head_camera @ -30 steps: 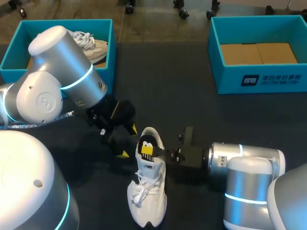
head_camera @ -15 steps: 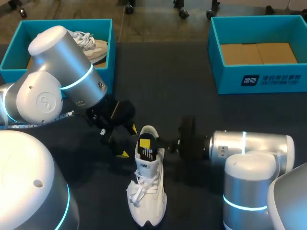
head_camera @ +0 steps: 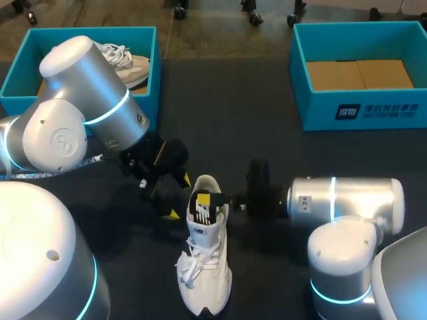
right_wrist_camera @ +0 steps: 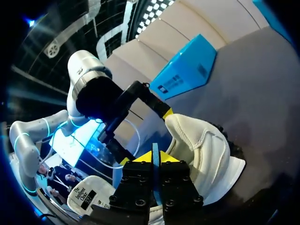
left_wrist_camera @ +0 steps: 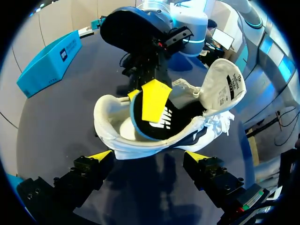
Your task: Take the shoe out of the shoebox, open the shoe tongue, remove and reinsert the insole, then place the shoe into the shoebox
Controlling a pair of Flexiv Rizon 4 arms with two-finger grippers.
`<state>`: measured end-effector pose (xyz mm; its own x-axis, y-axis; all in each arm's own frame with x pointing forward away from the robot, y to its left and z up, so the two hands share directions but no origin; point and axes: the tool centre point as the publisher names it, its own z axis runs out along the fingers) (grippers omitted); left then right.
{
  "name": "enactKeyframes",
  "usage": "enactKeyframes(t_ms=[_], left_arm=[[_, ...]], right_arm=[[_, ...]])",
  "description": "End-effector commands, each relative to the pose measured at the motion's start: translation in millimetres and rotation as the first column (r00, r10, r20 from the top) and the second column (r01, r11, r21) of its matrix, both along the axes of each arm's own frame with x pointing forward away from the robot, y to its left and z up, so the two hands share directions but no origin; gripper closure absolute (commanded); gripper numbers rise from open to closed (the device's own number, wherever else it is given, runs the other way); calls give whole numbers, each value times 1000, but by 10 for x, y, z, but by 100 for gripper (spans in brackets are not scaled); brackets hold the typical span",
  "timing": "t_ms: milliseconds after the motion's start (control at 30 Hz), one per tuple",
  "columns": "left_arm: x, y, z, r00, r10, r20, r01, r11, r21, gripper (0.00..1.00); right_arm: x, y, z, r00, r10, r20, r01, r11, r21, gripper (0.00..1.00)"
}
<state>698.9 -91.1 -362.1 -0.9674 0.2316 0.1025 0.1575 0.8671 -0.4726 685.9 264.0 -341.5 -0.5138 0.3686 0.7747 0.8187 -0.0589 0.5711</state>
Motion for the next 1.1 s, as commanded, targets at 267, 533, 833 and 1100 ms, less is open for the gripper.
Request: enactKeyframes(t_ms=[267, 533, 833, 1100], left_arm=[[-8, 5, -7, 1000, 0, 2, 0, 1000, -2, 0], [-8, 5, -7, 1000, 0, 2, 0, 1000, -2, 0], [-8, 5, -7, 1000, 0, 2, 0, 1000, -2, 0], [-8, 5, -7, 1000, 0, 2, 0, 1000, -2, 0]], right_arm=[[-209, 12, -29, 999, -54, 1, 54, 998, 14, 99], [-81, -19, 206, 998, -41, 48, 44, 996, -75, 50], [-60, -54, 421, 997, -18, 72, 29, 987, -159, 26], [35, -212, 670, 992, 127, 20, -112, 928, -355, 22]])
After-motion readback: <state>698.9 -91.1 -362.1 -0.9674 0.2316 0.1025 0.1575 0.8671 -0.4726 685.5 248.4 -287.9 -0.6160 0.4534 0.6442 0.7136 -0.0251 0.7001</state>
